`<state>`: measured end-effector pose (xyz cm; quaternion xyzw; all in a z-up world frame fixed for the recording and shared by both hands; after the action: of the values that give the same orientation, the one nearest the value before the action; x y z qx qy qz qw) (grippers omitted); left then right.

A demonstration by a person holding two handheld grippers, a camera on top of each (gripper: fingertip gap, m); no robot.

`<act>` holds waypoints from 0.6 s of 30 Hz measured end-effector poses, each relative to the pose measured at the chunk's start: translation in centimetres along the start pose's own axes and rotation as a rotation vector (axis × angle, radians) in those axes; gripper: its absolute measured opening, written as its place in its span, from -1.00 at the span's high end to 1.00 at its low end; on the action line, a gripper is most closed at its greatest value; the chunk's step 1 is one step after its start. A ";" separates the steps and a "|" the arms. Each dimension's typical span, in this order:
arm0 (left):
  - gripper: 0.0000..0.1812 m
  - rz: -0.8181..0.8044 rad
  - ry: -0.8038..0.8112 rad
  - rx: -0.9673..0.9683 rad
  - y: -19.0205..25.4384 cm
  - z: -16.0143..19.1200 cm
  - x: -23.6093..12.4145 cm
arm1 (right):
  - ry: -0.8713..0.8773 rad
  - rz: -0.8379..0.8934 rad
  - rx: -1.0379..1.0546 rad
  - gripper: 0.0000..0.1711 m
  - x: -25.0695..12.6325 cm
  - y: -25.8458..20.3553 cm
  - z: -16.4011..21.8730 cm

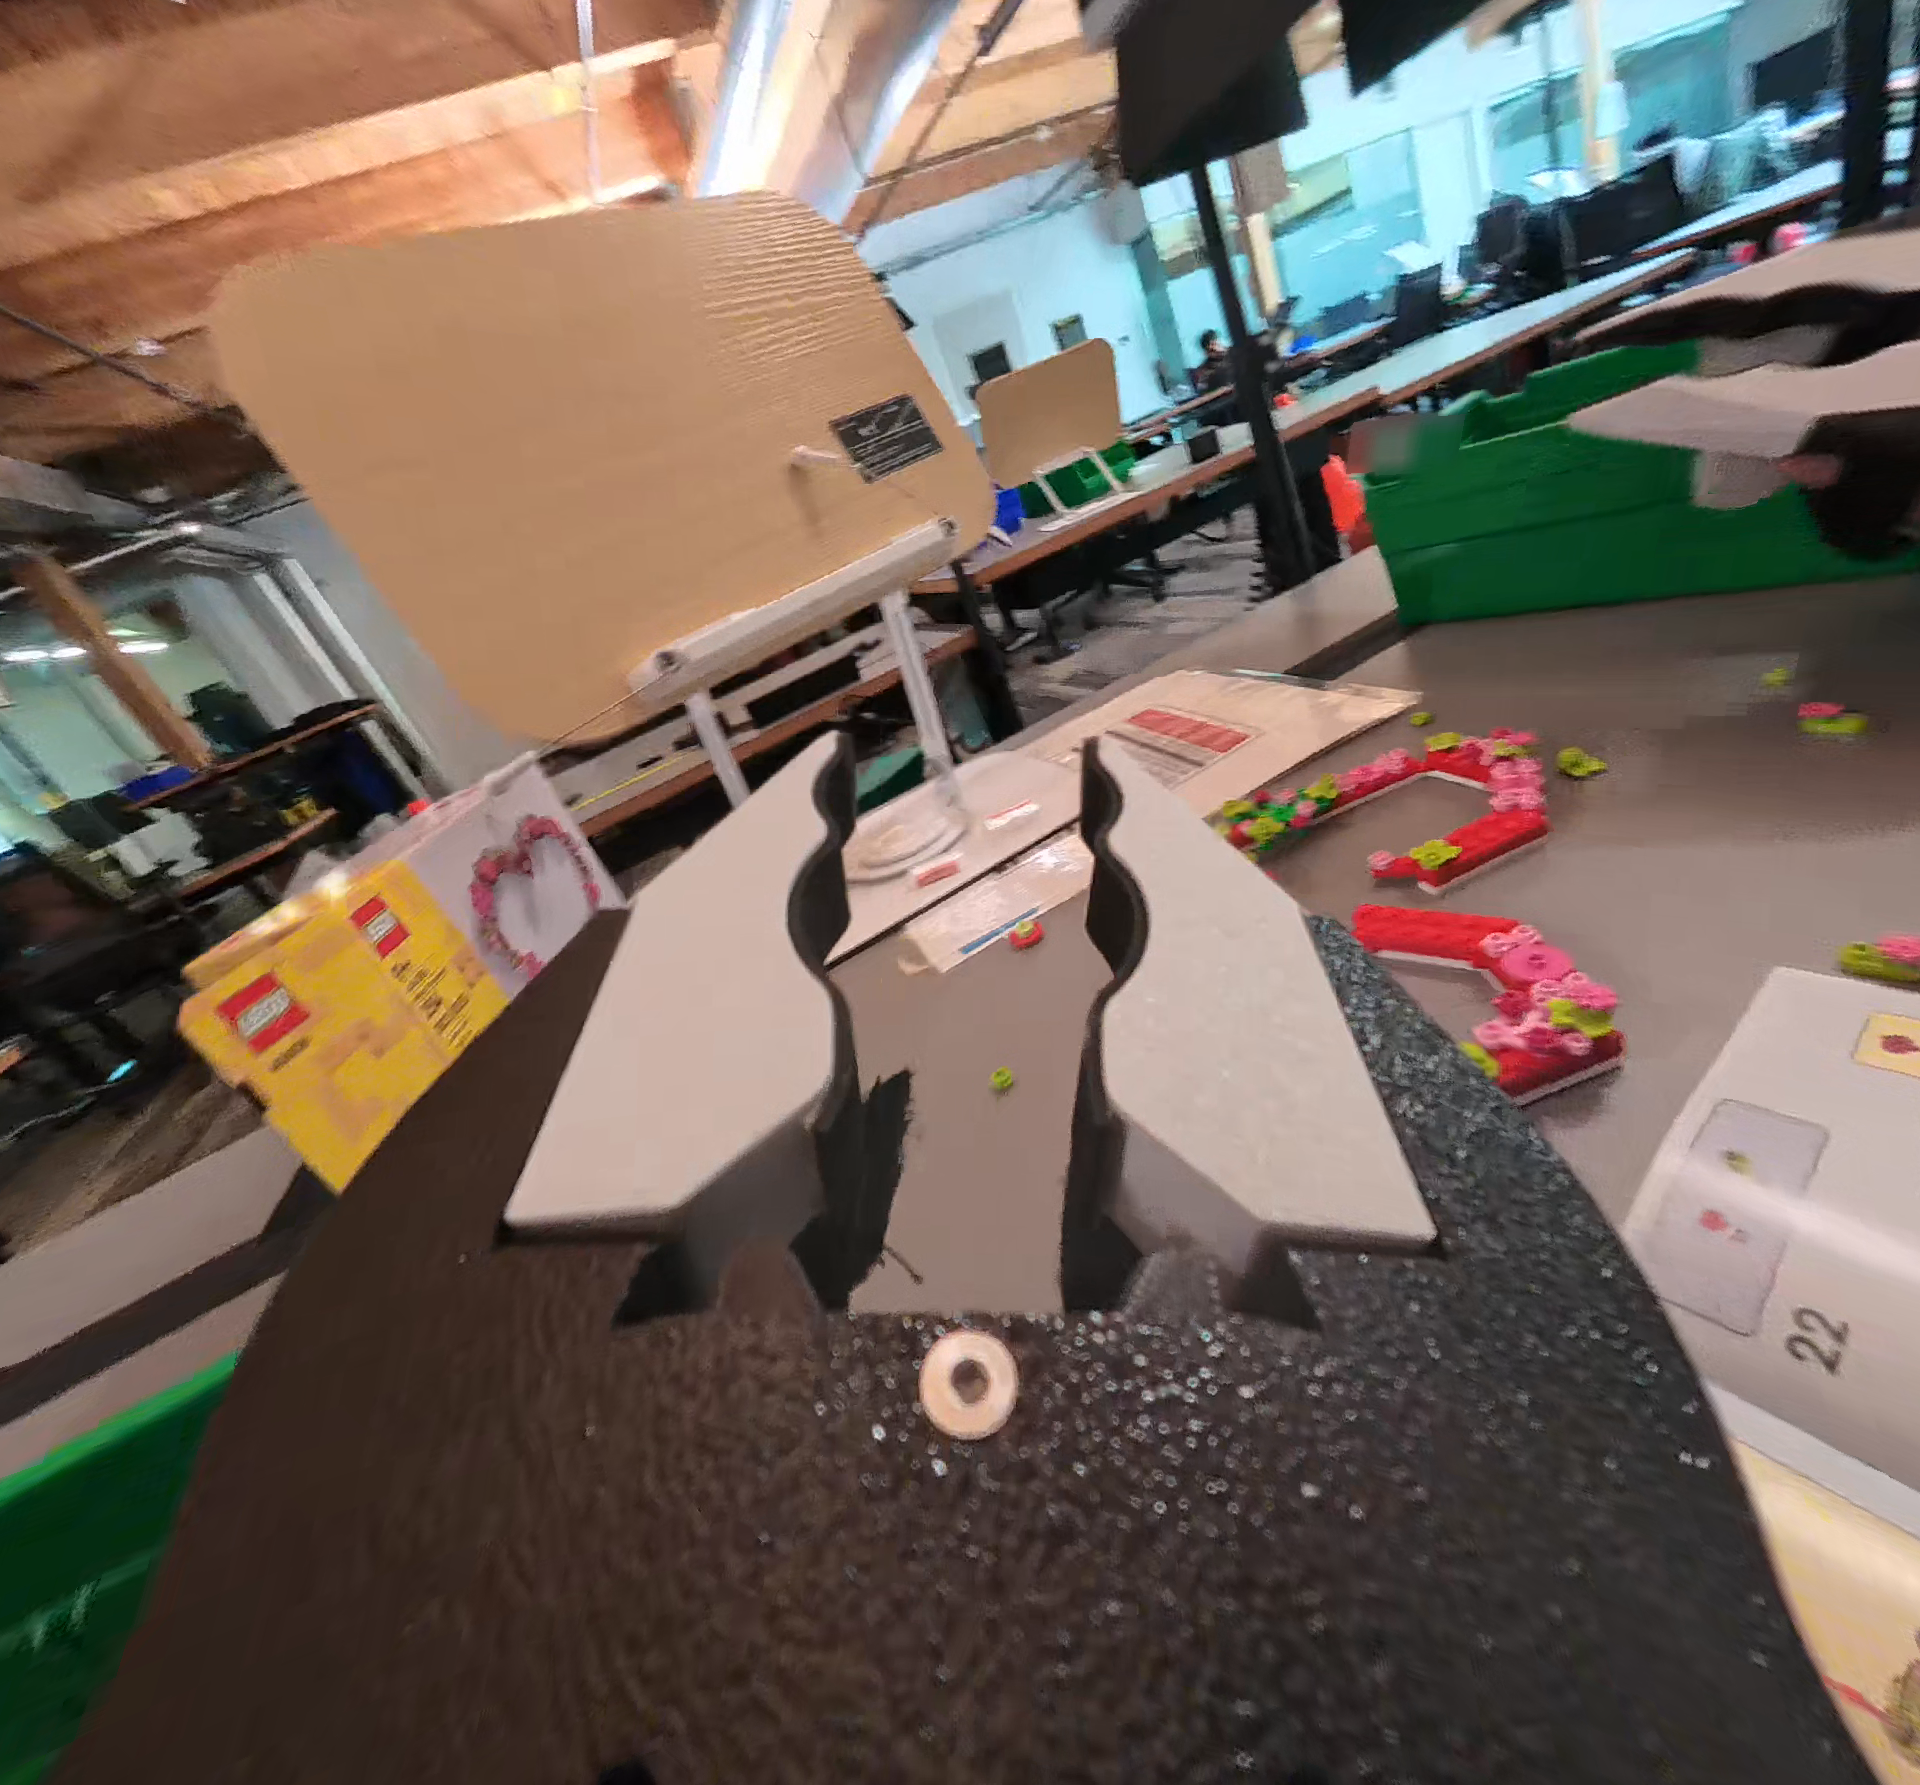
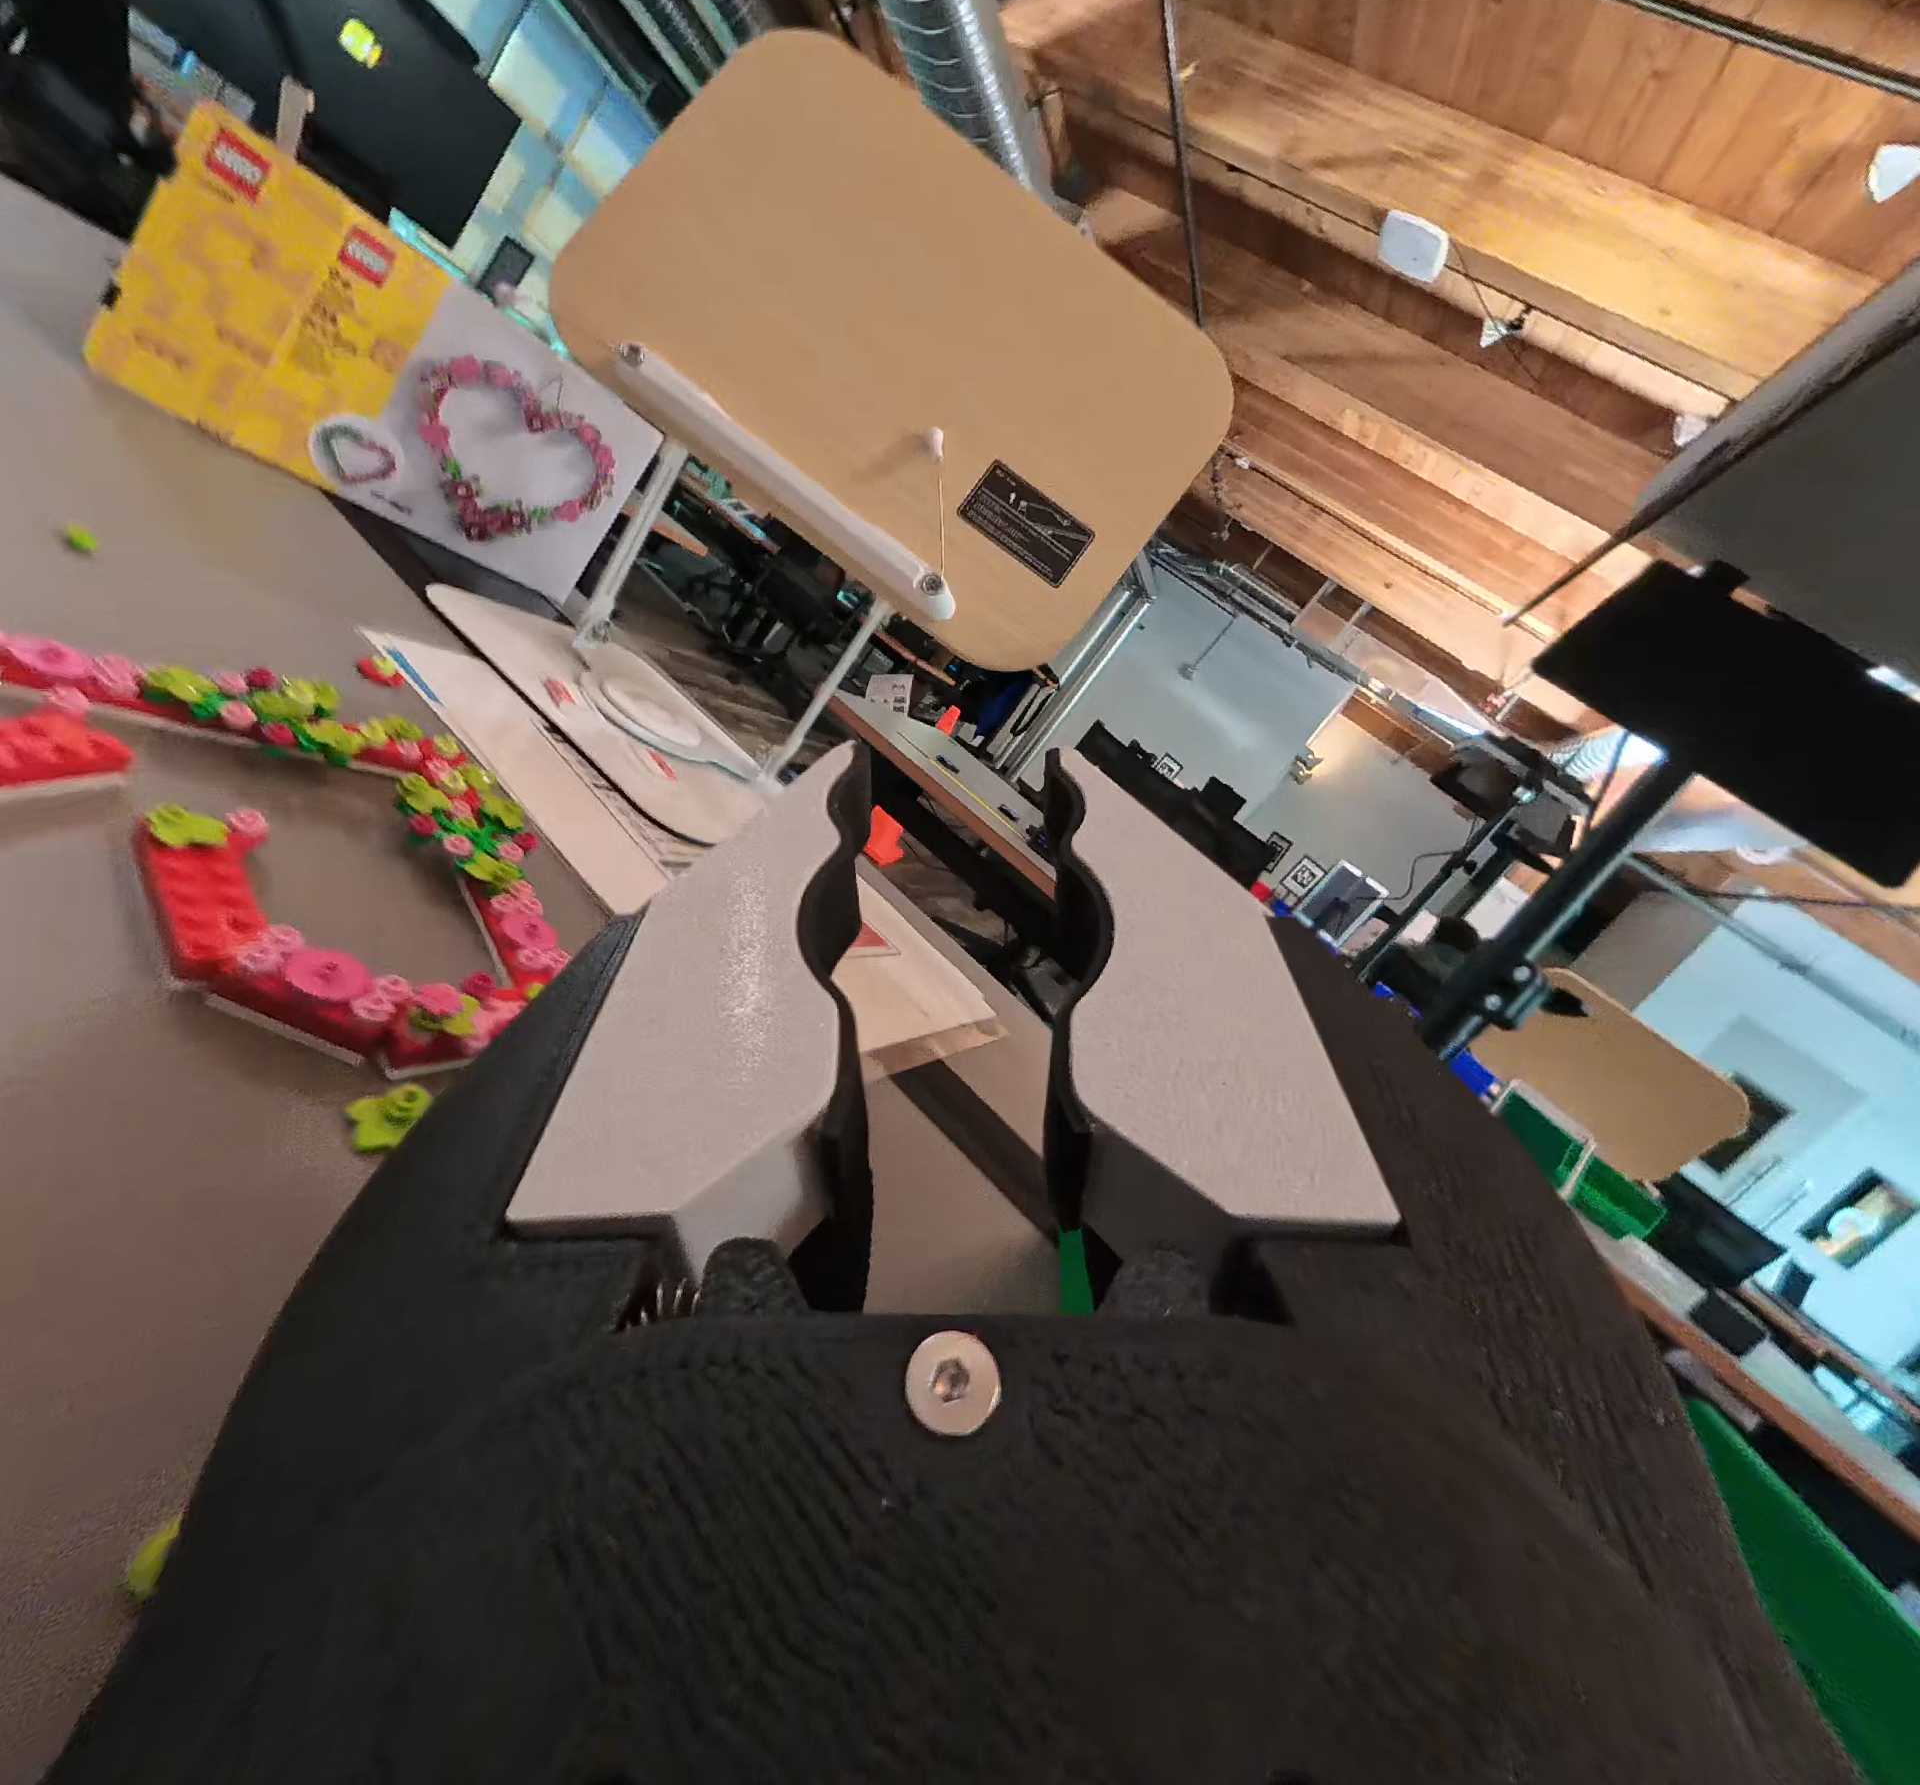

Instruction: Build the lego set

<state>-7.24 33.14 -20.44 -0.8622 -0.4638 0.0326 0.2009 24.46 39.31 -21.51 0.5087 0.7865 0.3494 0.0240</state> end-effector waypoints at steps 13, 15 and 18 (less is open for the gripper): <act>0.60 -0.083 0.081 0.046 0.1 0.9 -1.7 | -0.021 0.128 0.206 0.65 -3.7 -1.4 -3.4; 0.66 -0.076 0.101 0.065 0.4 0.7 -1.8 | -0.040 0.119 0.228 0.65 -3.1 -1.2 -2.5; 0.97 -0.056 0.165 0.087 1.1 0.1 -2.2 | -0.021 0.037 0.267 0.69 -2.7 -1.9 -2.5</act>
<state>-7.64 30.87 -21.21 -0.8392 -0.4679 -0.0240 0.2762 23.31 35.32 -21.54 0.5254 0.8162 0.2366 -0.0420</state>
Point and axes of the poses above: each gripper's, where its closed fingertips meet, x out along the fingers, z out of its underside, y = z × x across the jaws, the point moved 2 cm from there along -x, back along the fingers, and after that the axes turned 4 degrees about z, right-handed, at the moved point
